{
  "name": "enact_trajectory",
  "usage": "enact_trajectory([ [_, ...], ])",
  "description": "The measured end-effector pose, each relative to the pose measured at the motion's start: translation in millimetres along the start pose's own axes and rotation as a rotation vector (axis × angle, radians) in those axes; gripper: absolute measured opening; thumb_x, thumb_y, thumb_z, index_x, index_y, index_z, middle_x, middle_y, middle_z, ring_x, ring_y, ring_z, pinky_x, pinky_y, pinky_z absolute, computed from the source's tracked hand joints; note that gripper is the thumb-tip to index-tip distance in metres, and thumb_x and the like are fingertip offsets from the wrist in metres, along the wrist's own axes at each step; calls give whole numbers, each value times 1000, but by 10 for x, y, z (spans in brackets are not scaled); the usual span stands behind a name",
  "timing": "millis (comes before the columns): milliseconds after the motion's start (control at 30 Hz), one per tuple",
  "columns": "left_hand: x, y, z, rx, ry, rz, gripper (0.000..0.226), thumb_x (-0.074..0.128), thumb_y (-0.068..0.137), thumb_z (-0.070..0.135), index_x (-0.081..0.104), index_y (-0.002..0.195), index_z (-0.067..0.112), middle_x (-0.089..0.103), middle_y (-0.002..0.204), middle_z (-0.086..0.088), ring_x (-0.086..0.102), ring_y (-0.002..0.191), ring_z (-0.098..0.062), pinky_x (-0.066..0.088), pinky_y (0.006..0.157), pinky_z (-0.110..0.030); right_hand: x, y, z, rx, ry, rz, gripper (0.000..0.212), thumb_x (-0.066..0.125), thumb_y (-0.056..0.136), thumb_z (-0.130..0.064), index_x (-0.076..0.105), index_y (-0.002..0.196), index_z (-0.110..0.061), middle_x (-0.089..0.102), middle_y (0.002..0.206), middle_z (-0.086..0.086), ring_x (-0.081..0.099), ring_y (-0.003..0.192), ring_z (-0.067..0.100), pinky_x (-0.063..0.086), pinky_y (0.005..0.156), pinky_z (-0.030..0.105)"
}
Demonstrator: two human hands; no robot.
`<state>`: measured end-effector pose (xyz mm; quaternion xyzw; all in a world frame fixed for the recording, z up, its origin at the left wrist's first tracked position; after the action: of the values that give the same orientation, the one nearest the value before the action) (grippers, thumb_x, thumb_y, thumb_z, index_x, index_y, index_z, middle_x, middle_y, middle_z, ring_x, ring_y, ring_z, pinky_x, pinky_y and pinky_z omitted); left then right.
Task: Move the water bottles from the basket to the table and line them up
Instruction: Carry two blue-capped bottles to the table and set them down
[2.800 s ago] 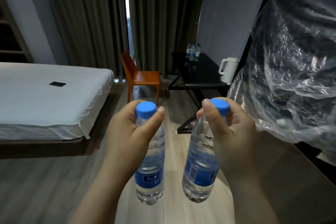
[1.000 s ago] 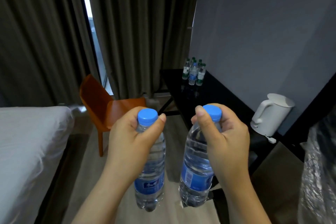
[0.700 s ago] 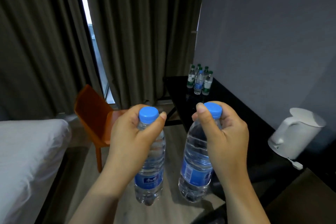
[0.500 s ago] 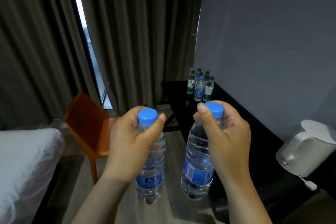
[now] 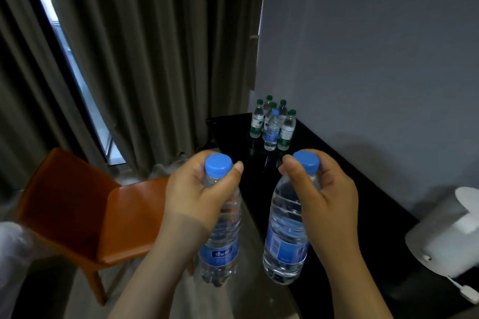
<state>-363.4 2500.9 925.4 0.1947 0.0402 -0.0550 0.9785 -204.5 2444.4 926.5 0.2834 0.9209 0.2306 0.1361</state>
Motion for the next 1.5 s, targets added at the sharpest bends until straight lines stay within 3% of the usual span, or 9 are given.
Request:
enact_trajectory([
  [200,-53,934,-357,32,-45,-101,20,67,83,15,57,73,2,54,54,-5,52,45,2,40,42,-6,511,600,333,19,-80,72,20,62,82,-44,63,85,-25,67,81,-10,65,72,1,45,62,5],
  [333,-55,1408,-673,38,-58,-158,18,67,83,17,57,72,6,56,56,0,54,47,4,39,44,-4,758,873,597,50,-98,120,19,63,81,-45,63,84,-27,67,81,-11,64,72,0,45,61,4],
  [633,303,2298,-1393,-18,-113,-303,19,67,82,28,56,75,13,58,60,-9,55,48,-1,46,47,-12,1003,1588,1287,155,-125,138,18,65,80,-46,64,85,-29,68,79,-10,65,70,-1,46,60,6],
  [800,650,2906,-1786,-23,-36,-331,27,68,78,43,57,78,18,60,67,-11,58,59,-17,52,56,-36,1006,2149,1757,173,-129,142,17,67,79,-44,66,84,-27,69,79,-10,64,70,-1,46,60,6],
  [900,931,3274,-2027,-39,32,-331,25,65,76,45,58,77,21,61,70,-7,59,63,-17,50,60,-37,953,2480,2034,204,-140,124,21,66,79,-45,67,88,-27,69,82,-11,65,74,-1,48,63,9],
  [1067,1349,3659,-2481,-52,109,-324,11,70,83,22,60,82,27,64,81,4,61,72,-6,50,68,-29,840,2836,2523,254,-177,97,21,67,77,-48,66,90,-32,69,87,-13,66,81,1,52,67,14],
  [1167,1514,3845,-2676,-100,106,-343,8,69,84,23,63,81,28,66,81,7,63,76,-7,51,71,-28,800,2965,2770,292,-216,92,19,65,77,-50,62,90,-37,68,90,-18,66,81,-1,53,66,14],
  [1300,1748,4072,-2905,-104,114,-356,18,69,84,15,62,76,30,66,80,10,62,72,1,46,63,-8,773,3103,3071,358,-262,75,25,63,74,-58,59,92,-41,67,96,-24,65,86,-5,55,72,16],
  [1500,2117,4400,-3312,-146,135,-479,9,68,85,18,65,81,25,68,85,7,62,79,1,48,67,-8,795,3248,3454,462,-332,92,35,60,71,-63,59,94,-37,67,95,-13,66,86,2,58,75,27],
])
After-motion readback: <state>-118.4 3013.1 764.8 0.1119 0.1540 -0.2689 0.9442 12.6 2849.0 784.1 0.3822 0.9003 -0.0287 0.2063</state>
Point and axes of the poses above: each hand's wrist, its own y-axis towards the middle knuckle, its own x-axis out of the palm, z = x × y, the point moved 2 cm from there along y, towards the middle knuckle
